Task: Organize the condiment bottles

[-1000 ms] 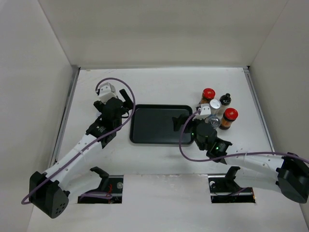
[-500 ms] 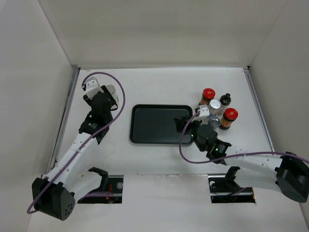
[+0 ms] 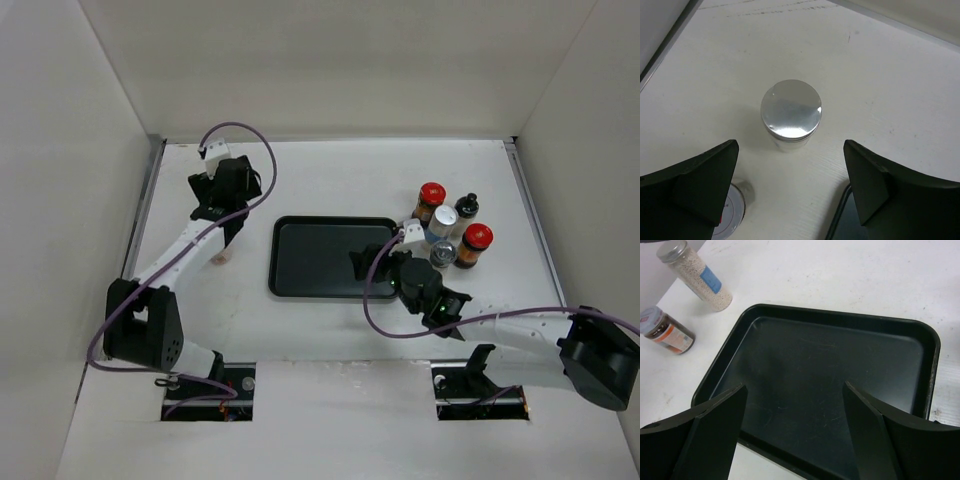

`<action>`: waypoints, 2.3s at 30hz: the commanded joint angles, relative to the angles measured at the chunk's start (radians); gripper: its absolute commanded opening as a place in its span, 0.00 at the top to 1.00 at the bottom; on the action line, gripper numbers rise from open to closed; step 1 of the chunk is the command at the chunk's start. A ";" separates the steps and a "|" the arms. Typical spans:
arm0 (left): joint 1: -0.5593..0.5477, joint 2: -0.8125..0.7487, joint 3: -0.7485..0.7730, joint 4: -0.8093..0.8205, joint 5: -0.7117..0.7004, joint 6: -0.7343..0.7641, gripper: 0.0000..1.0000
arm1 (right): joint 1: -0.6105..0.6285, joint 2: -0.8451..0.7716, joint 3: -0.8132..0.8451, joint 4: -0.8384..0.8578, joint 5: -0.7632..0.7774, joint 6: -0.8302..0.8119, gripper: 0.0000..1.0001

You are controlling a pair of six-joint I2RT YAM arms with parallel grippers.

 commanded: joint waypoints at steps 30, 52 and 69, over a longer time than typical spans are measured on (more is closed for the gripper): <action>-0.195 -0.119 0.021 0.141 -0.085 0.043 0.64 | -0.028 -0.092 -0.019 0.076 0.007 0.017 0.15; -0.390 -0.021 -0.139 0.245 -0.039 -0.032 0.61 | -0.133 -0.145 -0.079 0.082 0.060 0.089 0.15; -0.422 0.014 -0.191 0.332 -0.160 0.100 0.12 | -0.090 -0.243 -0.002 -0.077 0.116 0.011 0.53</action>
